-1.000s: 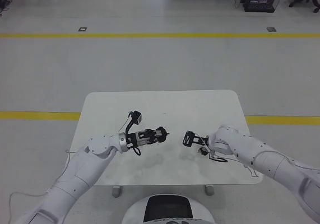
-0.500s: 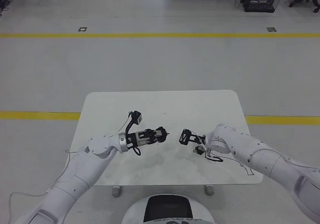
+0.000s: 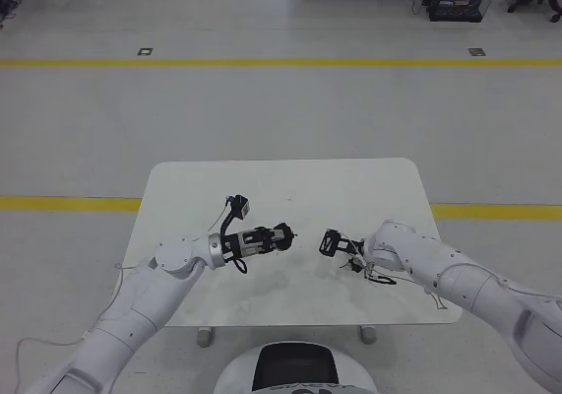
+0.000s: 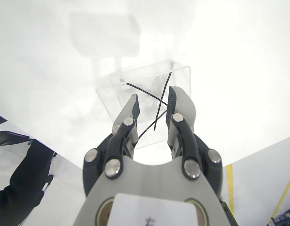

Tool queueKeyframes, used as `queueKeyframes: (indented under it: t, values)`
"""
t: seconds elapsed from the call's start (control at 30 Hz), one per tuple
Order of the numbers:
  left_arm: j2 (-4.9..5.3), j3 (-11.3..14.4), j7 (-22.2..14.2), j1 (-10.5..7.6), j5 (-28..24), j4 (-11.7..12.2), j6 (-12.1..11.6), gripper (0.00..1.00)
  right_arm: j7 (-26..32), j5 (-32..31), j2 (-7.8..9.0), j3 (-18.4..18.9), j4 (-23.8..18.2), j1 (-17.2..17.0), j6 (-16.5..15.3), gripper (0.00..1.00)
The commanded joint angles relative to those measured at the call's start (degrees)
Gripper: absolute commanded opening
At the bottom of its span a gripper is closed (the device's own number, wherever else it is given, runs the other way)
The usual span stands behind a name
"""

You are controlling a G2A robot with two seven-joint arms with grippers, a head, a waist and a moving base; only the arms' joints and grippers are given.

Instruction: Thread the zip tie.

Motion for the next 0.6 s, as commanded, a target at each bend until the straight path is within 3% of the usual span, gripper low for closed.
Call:
queueKeyframes:
  t: [0.0,0.57]
  values:
    - [0.00,0.0,0.0,0.00,0.0,0.0,0.0,0.00,0.0,-0.2,-0.12,0.0,0.1,-0.2,0.0,0.28]
    - [0.00,0.0,0.0,0.00,0.0,0.0,0.0,0.00,0.4,-0.2,-1.96,0.0,2.7,-0.4,0.0,0.27]
